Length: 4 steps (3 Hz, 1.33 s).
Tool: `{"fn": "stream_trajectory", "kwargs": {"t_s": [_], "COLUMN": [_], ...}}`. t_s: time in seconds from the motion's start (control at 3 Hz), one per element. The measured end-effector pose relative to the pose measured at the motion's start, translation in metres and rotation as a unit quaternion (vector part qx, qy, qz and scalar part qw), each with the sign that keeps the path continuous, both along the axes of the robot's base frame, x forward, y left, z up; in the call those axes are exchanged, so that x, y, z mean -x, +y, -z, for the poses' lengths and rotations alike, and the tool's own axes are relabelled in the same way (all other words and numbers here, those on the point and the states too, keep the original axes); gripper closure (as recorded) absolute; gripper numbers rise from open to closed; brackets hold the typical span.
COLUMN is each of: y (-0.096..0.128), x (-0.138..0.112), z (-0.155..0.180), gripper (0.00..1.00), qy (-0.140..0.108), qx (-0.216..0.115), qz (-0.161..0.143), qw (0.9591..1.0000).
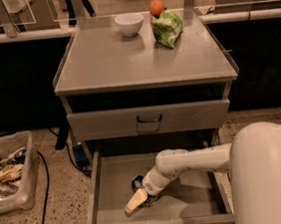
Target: Pick pepsi can from middle drawer and place on counter
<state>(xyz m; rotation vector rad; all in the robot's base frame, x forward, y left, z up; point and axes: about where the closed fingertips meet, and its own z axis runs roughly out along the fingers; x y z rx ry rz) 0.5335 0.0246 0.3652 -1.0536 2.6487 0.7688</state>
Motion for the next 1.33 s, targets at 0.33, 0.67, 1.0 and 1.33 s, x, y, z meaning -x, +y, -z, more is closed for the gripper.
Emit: {"fn": "stream_trajectory", "kwargs": {"t_s": [0.33,0.67,1.0,1.33], "y": [0.0011,0.0011,0.0011,0.0012], "x": [-0.0039,-0.0039,-0.0039,-0.0039], "z": [0.0026,0.0026,0.0027,0.0027], "gripper": [0.0,0.18,0.42,0.64], "qy": [-0.003,-0.003,-0.003,-0.003], "qx": [-0.002,-0.002,-0.002,-0.002], "qz": [-0.001,-0.001,-0.002,-0.002], "qw": [1.0,1.0,1.0,1.0]}}
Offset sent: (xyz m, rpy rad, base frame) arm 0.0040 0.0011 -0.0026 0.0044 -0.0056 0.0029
